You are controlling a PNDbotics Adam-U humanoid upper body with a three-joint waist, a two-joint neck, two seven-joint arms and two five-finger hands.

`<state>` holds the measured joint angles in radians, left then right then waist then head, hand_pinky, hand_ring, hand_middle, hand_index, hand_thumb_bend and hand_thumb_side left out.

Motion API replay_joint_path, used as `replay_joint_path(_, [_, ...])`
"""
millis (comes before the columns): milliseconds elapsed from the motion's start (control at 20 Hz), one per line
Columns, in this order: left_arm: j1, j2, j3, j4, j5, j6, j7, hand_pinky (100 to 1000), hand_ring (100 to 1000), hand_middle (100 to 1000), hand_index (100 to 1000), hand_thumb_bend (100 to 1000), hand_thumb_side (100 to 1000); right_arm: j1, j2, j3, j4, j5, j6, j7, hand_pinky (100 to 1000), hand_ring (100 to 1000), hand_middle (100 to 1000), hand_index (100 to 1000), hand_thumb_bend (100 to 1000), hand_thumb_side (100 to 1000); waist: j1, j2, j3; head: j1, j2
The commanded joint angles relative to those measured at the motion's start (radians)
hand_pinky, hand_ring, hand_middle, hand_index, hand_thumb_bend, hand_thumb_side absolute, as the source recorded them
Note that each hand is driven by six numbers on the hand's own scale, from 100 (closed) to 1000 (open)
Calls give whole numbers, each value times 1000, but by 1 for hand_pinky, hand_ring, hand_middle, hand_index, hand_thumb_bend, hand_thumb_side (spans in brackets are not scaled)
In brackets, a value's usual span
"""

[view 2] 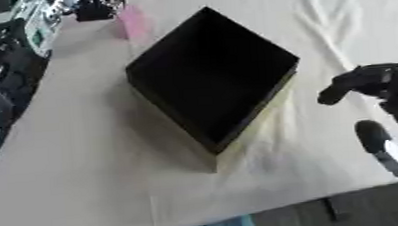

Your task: Pick up objects on the table and place them in the box.

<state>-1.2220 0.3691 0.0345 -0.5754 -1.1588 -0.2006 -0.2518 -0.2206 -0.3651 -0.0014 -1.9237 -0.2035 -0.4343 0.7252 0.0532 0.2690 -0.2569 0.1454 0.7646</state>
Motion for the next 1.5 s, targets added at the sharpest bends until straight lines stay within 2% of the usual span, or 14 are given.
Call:
replay_joint_path(50, [-17, 10, 0, -10, -12, -2, 9, 700, 650, 672, 860, 110, 941, -13, -9, -8, -10, -9, -115, 119, 750, 700, 628, 851, 100, 405, -4, -15, 0, -4, 5])
replay_joint_path(150, [-15, 9, -1, -8, -21, -5, 13, 701, 649, 671, 864, 179, 943, -13, -9, -8, -10, -9, -115, 120, 750, 700, 627, 851, 100, 405, -3, -14, -1, -6, 5])
replay_joint_path(550, [-12, -1, -5, -5, -57, -20, 47, 698, 644, 662, 893, 328, 980, -16, -7, -8, -10, -13, -115, 124, 751, 701, 627, 852, 100, 405, -4, -10, -5, -14, 5])
replay_joint_path(650, [-11, -3, -7, -3, -67, -22, 52, 698, 646, 665, 901, 336, 1000, -17, -7, -8, -10, -13, -115, 125, 751, 701, 627, 852, 100, 405, -4, -9, -7, -15, 5])
replay_joint_path(900, [-6, -9, -10, 1, -101, -15, 60, 696, 649, 669, 901, 321, 962, -17, -6, -8, -9, -14, -116, 128, 752, 701, 627, 852, 100, 406, -5, -5, -8, -17, 5])
replay_joint_path(1100, [0, -12, -8, 5, -132, 3, 77, 683, 634, 652, 862, 244, 851, -17, -5, -9, -8, -14, -117, 130, 752, 701, 627, 853, 100, 407, -6, -2, -8, -18, 5])
replay_joint_path(1300, [5, -15, -6, 12, -141, 8, 82, 674, 617, 629, 832, 208, 834, -17, -4, -9, -7, -14, -118, 132, 752, 701, 627, 853, 100, 407, -7, -1, -7, -19, 5])
replay_joint_path(1400, [8, -18, -6, 17, -134, 2, 76, 662, 586, 589, 779, 109, 631, -17, -4, -9, -6, -14, -118, 132, 753, 701, 627, 853, 100, 408, -7, -1, -6, -20, 5])
replay_joint_path(1450, [10, -19, -6, 18, -129, -3, 69, 662, 586, 589, 779, 109, 631, -17, -4, -9, -6, -15, -118, 133, 753, 701, 627, 853, 100, 408, -8, -1, -6, -20, 5])
replay_joint_path(1500, [10, -19, -6, 19, -123, -7, 63, 654, 570, 568, 760, 100, 564, -16, -4, -10, -6, -15, -119, 133, 753, 701, 627, 853, 100, 407, -8, -1, -6, -20, 5])
